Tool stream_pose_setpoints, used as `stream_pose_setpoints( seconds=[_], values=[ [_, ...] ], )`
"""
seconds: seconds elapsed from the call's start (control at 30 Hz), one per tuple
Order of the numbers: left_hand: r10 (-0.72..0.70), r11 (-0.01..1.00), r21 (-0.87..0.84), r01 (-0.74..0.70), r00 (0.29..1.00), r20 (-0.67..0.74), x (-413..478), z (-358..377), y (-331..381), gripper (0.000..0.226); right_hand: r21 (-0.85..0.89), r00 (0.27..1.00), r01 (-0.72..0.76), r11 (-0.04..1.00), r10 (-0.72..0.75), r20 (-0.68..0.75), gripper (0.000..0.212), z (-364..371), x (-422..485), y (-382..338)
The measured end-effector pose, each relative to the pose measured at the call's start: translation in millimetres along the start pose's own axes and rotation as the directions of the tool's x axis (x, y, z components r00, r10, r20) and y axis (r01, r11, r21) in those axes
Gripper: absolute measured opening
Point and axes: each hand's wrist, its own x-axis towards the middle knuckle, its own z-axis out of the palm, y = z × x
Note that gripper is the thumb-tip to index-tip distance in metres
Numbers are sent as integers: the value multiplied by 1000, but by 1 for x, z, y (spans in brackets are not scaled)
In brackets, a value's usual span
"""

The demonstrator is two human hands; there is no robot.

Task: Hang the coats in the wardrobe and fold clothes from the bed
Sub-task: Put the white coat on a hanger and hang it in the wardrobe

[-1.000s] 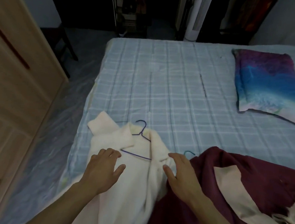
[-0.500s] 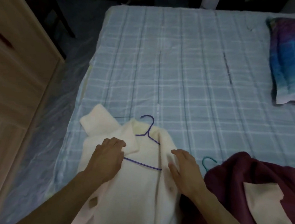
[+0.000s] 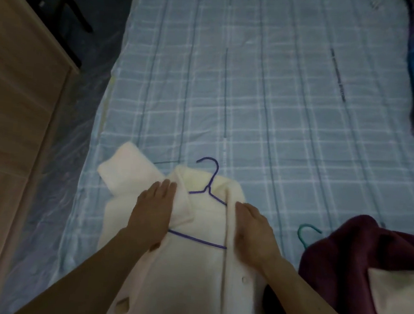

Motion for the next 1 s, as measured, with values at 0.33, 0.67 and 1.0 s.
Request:
stream_pose_setpoints(
  seconds=[0.33,0.67,1.0],
  values=[
    [-23,1000,7,23,998,-64,2,-3,-3,61,-35,997,-66,997,65,-34,62,9,3,3],
    [58,998,-16,-61,987,-151,-32,-32,-2,42,115,1000,19,993,-19,-1,51,-21,-21,-1],
    [155,986,10,-168,882,-444,-110,-125,7,50,239,945,256,936,-191,-265,31,-85,-99,-34]
  ],
)
